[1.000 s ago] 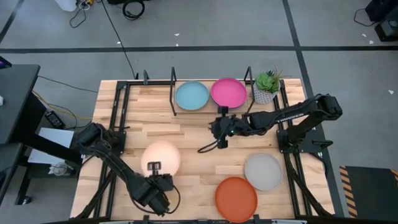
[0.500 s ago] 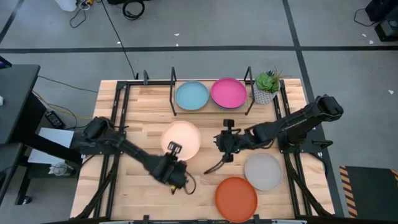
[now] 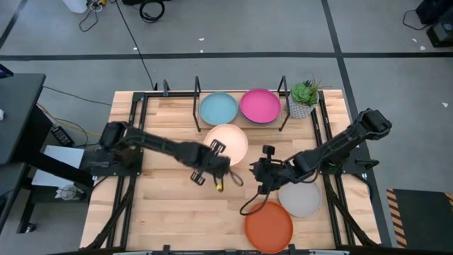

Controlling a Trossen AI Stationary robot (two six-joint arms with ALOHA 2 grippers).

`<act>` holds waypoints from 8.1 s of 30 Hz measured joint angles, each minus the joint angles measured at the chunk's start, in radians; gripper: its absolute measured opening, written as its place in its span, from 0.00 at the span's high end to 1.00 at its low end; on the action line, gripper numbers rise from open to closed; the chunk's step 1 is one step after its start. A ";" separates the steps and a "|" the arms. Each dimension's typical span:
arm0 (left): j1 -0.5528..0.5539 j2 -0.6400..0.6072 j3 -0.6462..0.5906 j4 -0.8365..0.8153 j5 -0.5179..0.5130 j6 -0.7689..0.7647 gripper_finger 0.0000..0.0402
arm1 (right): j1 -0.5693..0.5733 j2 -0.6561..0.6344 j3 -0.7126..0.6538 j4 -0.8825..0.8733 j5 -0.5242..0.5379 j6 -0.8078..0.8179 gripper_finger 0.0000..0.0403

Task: Place and stack plates onto a shelf
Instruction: Stack the white plate on top of the blue plate on the shelf, then stack the gray plate on top of the white plate on the shelf

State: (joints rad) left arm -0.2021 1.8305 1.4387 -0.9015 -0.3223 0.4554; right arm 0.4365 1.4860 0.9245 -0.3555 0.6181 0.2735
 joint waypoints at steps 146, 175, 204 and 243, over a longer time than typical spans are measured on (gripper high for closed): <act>-0.100 -0.214 -0.407 0.763 0.134 0.326 0.44 | -0.583 0.002 -0.074 -0.152 -0.758 -0.004 0.96; -0.151 -0.112 -0.407 0.963 -0.111 0.721 0.72 | -0.536 0.001 -0.073 0.080 -1.026 -0.015 0.95; -0.176 -0.113 -0.407 0.925 -0.488 0.575 0.87 | -0.448 -0.427 -0.072 0.019 -0.642 -0.015 0.81; 0.324 -0.114 -0.407 0.723 -0.438 0.085 0.80 | -0.161 -0.424 -0.074 0.002 -0.245 -0.005 0.81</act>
State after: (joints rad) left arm 0.1223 1.7168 1.0313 -0.1787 -0.7605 0.5403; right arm 0.2756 1.0618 0.8505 -0.3534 0.3733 0.2690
